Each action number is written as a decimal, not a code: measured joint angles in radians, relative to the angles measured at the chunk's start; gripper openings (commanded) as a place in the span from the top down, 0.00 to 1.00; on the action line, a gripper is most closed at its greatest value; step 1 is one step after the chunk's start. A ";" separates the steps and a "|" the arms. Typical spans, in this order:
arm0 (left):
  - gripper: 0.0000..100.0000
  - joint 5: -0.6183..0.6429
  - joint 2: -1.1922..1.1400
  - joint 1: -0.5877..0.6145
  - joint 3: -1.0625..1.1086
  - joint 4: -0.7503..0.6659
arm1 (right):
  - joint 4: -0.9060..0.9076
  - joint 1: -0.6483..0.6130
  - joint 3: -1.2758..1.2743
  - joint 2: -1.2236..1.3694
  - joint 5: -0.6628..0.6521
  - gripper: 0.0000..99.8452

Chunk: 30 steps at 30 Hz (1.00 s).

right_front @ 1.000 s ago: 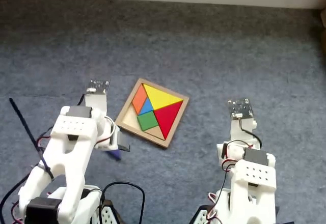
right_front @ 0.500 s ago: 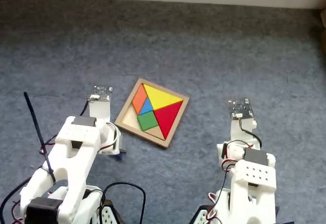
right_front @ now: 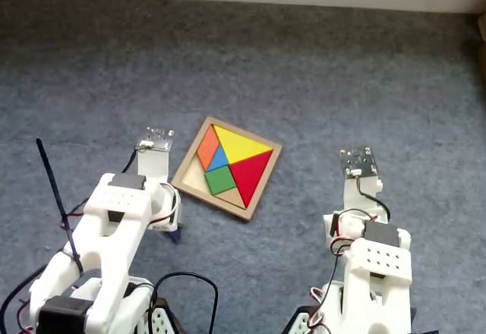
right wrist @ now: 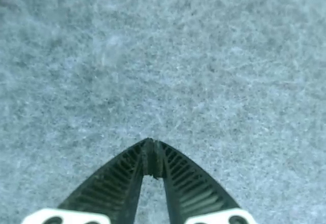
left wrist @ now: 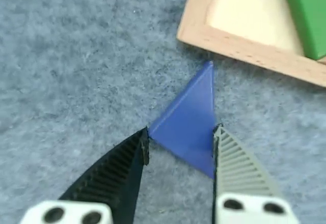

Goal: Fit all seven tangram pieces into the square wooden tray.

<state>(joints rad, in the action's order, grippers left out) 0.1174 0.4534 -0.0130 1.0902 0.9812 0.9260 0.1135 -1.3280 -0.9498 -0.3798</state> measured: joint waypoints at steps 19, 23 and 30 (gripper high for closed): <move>0.82 -0.072 0.009 0.002 -0.201 0.227 | 0.000 0.000 0.000 0.000 0.000 0.99; 0.70 -0.074 0.006 0.002 -0.203 0.232 | 0.000 0.000 0.000 0.000 0.000 0.99; 0.68 -0.074 0.006 0.089 -0.078 0.143 | 0.000 0.000 0.000 0.000 0.000 0.99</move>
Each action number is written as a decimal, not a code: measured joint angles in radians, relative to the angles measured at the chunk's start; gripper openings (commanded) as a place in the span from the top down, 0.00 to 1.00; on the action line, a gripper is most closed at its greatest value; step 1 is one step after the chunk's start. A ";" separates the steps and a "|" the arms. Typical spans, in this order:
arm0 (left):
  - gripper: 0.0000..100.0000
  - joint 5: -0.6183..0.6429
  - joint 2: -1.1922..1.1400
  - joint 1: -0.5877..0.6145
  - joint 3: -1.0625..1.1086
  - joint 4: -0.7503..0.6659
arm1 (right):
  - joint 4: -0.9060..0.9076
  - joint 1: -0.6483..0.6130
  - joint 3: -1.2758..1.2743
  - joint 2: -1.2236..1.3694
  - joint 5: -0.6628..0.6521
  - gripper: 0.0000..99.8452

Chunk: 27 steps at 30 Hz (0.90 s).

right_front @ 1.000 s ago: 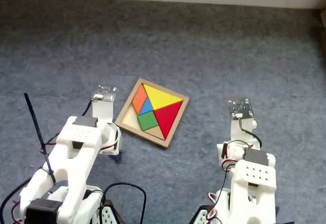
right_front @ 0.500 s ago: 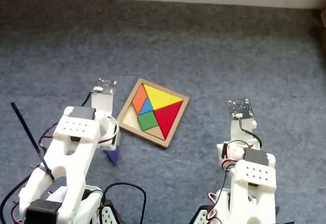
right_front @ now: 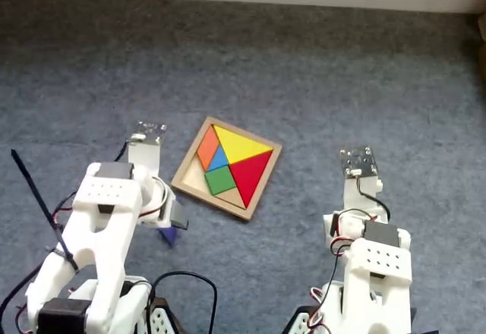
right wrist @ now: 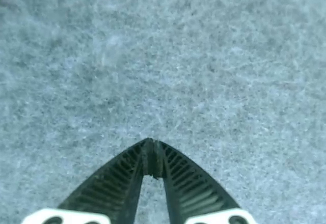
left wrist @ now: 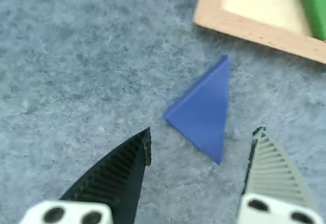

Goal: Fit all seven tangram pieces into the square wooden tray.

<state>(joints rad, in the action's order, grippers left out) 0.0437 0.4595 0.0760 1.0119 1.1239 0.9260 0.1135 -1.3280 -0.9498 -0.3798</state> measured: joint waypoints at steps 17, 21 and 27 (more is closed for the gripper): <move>0.72 0.049 -0.253 -0.077 -0.072 -0.086 | 0.000 0.000 0.000 0.000 0.000 0.99; 0.75 0.054 -0.370 -0.077 -0.173 -0.020 | 0.000 0.000 -0.012 0.000 0.000 0.99; 0.82 0.055 -0.365 -0.087 -0.184 -0.018 | 0.000 0.000 -0.035 0.000 0.000 0.99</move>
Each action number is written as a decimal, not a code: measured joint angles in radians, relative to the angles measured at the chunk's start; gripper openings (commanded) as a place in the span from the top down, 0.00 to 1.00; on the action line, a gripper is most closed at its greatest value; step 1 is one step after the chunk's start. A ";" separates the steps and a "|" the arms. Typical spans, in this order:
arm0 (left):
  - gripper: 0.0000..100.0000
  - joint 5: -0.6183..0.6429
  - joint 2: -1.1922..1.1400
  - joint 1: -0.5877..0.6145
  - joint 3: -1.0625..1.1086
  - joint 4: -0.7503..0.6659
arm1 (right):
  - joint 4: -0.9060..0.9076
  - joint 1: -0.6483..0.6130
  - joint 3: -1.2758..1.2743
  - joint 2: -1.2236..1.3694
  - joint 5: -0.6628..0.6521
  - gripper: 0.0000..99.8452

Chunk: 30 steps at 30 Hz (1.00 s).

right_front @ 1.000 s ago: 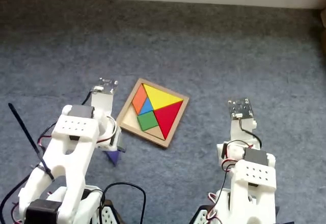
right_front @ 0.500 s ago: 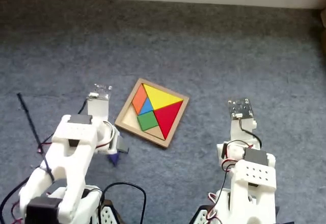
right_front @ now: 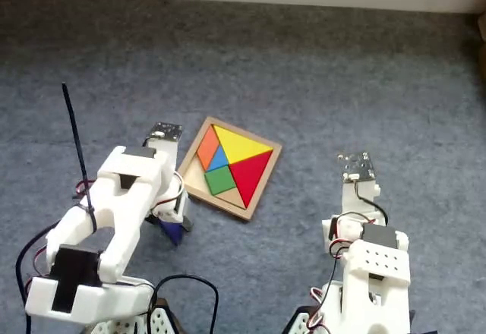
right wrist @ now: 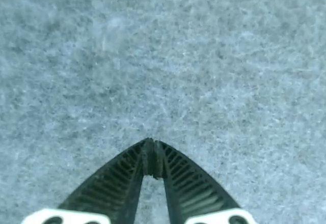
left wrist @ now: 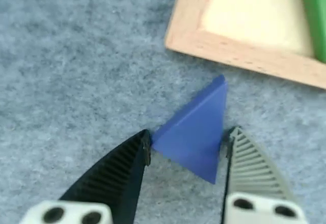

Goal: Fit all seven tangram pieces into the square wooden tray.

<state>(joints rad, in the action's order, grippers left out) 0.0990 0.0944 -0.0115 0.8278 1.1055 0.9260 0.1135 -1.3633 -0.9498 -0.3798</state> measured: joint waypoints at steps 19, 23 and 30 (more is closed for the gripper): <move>0.85 -0.031 0.522 -0.011 0.097 0.084 | 0.000 0.000 0.000 0.000 0.000 0.99; 0.85 0.041 0.454 -0.058 0.097 -0.008 | 0.000 0.000 0.000 0.000 0.000 0.99; 0.85 0.176 0.180 -0.126 -0.031 -0.071 | 0.000 0.000 0.000 0.000 0.000 0.99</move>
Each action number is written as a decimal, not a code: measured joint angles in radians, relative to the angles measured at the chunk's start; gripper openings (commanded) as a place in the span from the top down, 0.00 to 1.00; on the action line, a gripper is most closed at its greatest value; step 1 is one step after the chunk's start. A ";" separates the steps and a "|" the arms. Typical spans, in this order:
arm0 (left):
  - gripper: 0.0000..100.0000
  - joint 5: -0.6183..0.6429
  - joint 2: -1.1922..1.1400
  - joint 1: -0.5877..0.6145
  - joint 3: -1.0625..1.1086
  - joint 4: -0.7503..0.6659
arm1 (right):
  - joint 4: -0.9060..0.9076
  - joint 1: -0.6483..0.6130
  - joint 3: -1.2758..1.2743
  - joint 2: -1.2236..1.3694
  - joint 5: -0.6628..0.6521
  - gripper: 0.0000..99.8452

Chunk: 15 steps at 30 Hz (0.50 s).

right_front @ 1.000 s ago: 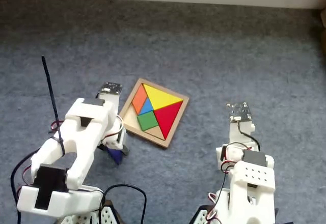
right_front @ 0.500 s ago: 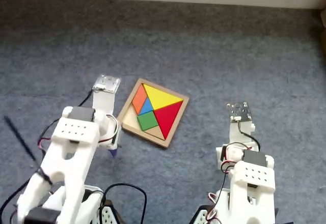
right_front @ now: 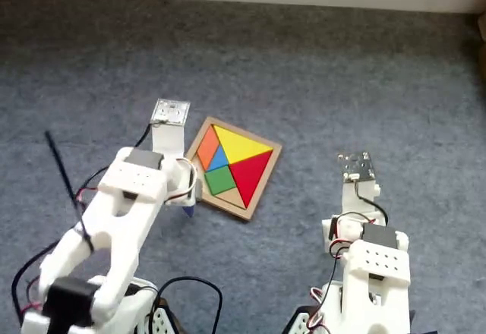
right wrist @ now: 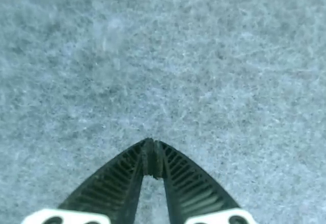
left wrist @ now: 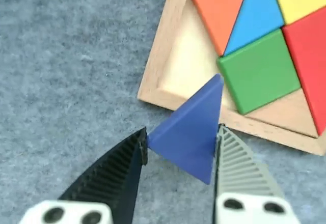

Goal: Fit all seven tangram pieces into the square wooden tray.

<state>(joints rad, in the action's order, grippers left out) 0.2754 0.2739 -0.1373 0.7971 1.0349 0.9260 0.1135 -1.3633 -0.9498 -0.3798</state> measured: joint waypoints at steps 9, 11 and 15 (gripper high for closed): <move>0.71 0.118 -0.178 -0.003 -0.163 0.000 | 0.000 0.000 0.000 0.000 0.000 0.99; 0.67 0.144 -0.181 -0.003 -0.167 0.000 | 0.000 0.000 0.000 0.000 0.000 0.99; 0.69 0.170 -0.181 -0.003 -0.172 0.000 | 0.000 0.000 0.000 0.000 0.000 0.99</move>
<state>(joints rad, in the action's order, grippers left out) 0.4457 0.0928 -0.1404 0.6252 1.0349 0.9260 0.1135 -1.3633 -0.9498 -0.3798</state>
